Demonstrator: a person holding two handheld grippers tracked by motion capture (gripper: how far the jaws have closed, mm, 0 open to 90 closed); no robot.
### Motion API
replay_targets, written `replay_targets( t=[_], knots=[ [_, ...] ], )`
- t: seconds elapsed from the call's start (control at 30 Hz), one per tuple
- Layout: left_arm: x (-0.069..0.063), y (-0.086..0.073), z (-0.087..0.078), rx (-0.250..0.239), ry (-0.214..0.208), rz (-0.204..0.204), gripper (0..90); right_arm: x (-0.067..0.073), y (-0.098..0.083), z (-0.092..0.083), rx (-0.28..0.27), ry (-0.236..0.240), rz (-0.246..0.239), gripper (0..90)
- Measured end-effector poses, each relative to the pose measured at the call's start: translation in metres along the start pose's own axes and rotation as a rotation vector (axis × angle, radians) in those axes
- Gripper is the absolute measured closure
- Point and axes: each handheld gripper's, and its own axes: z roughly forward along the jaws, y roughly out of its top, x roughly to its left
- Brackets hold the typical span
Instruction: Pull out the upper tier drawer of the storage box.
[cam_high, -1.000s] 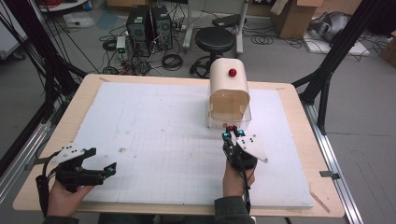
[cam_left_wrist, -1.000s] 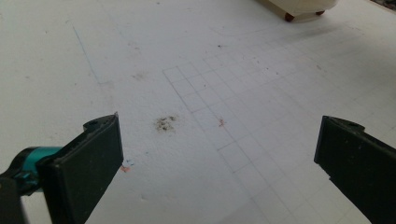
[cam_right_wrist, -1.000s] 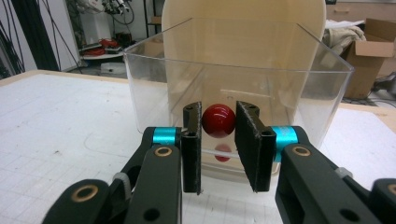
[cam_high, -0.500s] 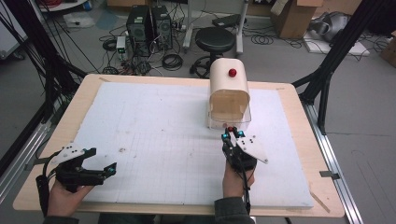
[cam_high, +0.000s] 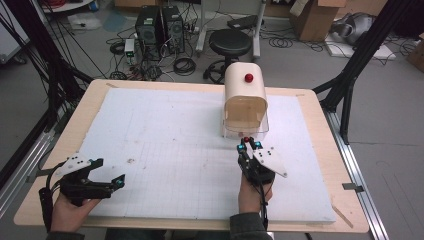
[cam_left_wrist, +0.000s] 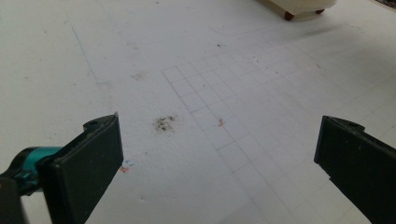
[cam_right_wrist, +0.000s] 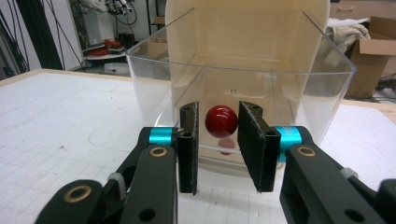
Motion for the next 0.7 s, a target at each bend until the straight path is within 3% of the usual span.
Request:
replay_targets(
  t=[0.7],
  knots=[
    [0.0001, 0.0001, -0.0005, -0.001, 0.002, -0.001, 1.7, 0.0013, -0.0058, -0.0033, 0.006, 0.009, 0.012, 68.0]
  ],
)
